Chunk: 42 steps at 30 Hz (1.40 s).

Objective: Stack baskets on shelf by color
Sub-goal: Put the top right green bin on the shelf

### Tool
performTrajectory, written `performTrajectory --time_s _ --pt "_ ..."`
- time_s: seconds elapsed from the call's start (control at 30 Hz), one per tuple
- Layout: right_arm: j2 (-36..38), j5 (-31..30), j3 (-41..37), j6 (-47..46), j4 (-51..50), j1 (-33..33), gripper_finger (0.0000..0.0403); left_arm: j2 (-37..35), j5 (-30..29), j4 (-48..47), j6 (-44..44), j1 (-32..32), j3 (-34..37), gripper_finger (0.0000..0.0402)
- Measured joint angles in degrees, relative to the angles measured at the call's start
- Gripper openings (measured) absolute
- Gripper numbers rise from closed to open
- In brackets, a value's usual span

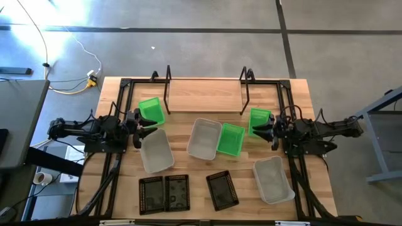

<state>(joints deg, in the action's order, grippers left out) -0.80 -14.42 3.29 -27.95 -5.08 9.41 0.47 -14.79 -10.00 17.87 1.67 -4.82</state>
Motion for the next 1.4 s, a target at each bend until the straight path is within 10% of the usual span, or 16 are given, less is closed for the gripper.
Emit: performTrajectory --time_s 0.9,1.17,1.4 --pt "-0.01 -15.14 0.54 -4.18 23.26 0.0 0.0103 0.0 0.0 0.04 1.47 0.02 0.0 0.0145" --pt "-6.1 -15.38 11.11 -2.52 13.09 0.0 0.0103 0.0 0.02 0.04 1.47 0.01 -0.02 0.0145" --pt "-15.31 -14.03 25.04 -11.34 -16.24 0.0 0.0103 0.0 -0.88 0.0 1.49 0.02 0.0 0.0145"
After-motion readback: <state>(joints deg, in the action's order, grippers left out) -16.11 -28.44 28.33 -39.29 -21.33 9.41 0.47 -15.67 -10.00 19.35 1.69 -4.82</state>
